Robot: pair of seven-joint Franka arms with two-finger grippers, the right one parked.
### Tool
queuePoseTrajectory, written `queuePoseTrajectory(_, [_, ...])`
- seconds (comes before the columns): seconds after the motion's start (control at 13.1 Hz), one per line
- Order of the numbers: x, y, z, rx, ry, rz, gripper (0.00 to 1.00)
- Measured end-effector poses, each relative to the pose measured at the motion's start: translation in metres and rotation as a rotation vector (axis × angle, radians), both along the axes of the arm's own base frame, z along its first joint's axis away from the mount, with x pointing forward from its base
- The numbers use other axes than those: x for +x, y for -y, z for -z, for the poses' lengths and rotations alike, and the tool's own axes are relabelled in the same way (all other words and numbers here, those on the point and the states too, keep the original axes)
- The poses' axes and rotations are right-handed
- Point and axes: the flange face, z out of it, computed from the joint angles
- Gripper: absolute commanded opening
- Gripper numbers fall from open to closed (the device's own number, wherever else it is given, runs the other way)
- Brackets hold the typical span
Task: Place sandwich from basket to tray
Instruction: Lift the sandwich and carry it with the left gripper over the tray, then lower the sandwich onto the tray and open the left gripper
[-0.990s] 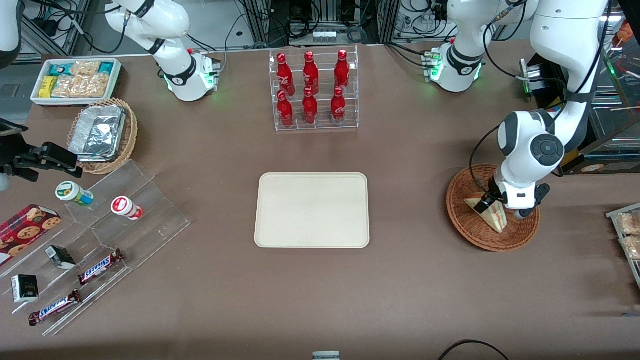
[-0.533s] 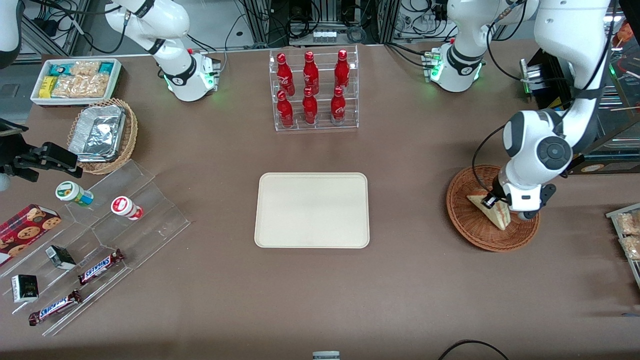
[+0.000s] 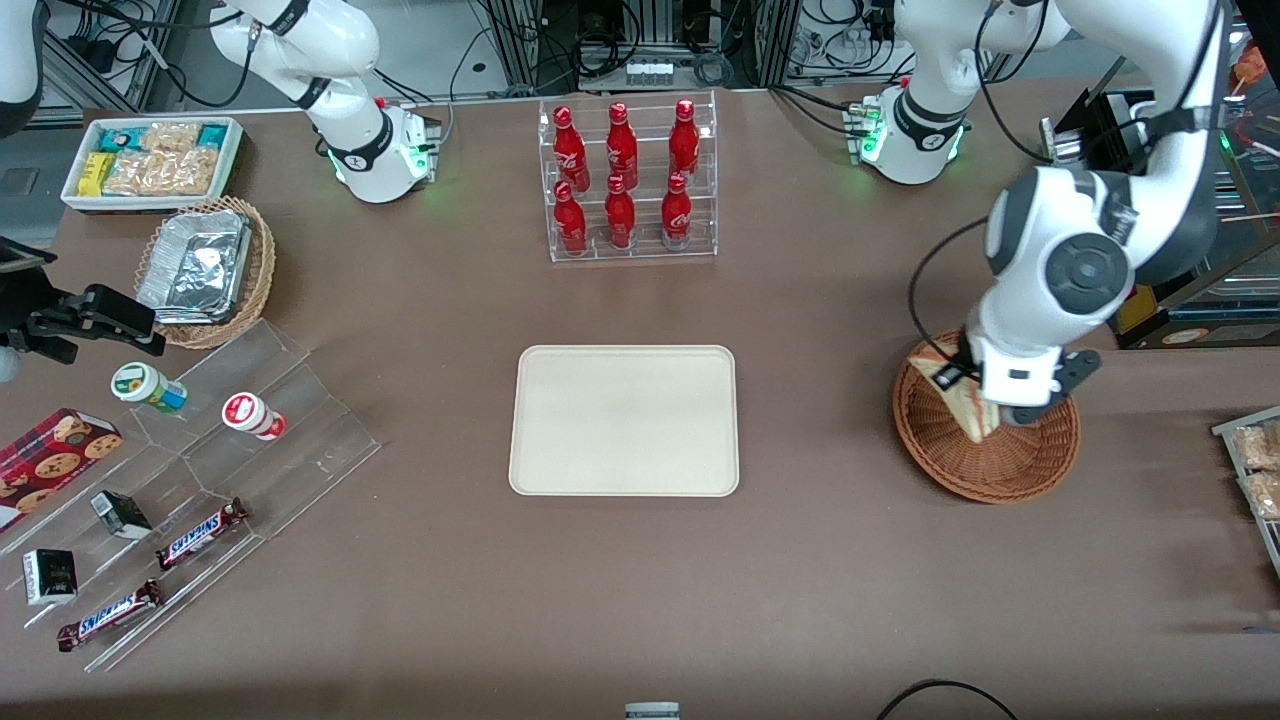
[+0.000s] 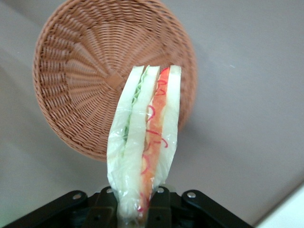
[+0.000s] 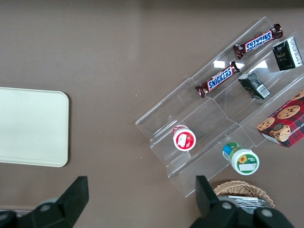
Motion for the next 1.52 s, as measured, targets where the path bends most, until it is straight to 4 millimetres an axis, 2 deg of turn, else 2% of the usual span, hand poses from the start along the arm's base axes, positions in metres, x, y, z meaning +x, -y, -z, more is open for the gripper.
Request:
queuePoseTrajectory(0.3, [-0.008,0.094,-0.053,-0.055,0.065,0.123,0.00])
queuePoseTrajectory(0.38, [-0.013,0.113,-0.058,-0.068,0.074,0.150,0.00])
queuePoseTrajectory(0.53, [-0.020,0.146,-0.056,-0.080,0.072,0.199,0.00])
queuePoseTrajectory(0.91, [-0.040,0.256,-0.025,-0.121,0.094,0.319,0.00])
queuePoseTrajectory(0.99, [-0.042,0.272,-0.016,-0.133,0.114,0.325,0.00])
queuePoseTrajectory(1.22, [-0.047,0.296,0.017,-0.133,0.111,0.351,0.00])
queuePoseTrajectory(1.52, [-0.040,0.305,0.062,-0.127,0.107,0.361,0.00])
